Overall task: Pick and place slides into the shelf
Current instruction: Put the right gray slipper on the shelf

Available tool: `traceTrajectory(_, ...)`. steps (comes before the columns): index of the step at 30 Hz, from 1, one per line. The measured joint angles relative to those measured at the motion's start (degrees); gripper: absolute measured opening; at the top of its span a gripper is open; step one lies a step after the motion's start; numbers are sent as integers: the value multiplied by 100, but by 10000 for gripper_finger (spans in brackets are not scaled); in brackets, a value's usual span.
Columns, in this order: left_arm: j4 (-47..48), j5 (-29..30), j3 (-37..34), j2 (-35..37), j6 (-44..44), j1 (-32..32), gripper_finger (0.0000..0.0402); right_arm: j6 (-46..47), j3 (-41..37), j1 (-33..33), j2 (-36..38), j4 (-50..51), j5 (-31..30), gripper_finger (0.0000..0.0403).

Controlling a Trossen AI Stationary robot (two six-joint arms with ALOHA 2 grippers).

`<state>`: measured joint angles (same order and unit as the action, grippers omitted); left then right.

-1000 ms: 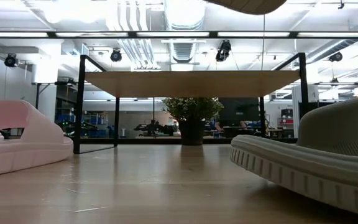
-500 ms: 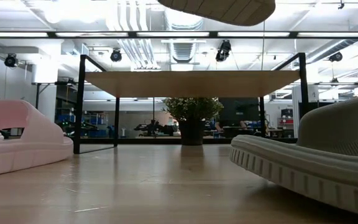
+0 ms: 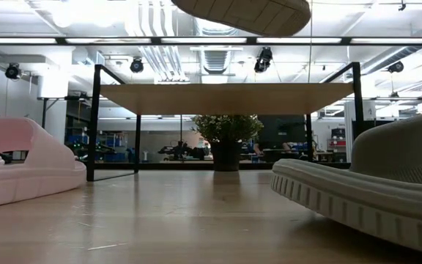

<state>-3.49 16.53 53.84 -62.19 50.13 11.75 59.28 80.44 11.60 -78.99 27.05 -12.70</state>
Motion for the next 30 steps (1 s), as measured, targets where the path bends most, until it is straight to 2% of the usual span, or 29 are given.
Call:
traceTrajectory(3,-254,217,0,-86,39,4,164,-63,-2,-72,-21,-40,116,8)
traceTrajectory(8,-453,248,0,-156,425,0,164,-83,0,-119,-39,-179,214,8)
traceTrajectory(12,-490,248,0,-252,754,6,164,-107,-2,-150,-45,-243,241,8)
traceTrajectory(19,-515,350,2,-354,837,6,164,-126,-7,-154,-45,-282,239,8)
traceTrajectory(25,-532,395,2,-322,1456,6,164,-150,-7,-156,-42,-445,222,8)
traceTrajectory(30,-537,459,2,-315,1520,6,164,-188,-9,-156,-42,-536,244,8)
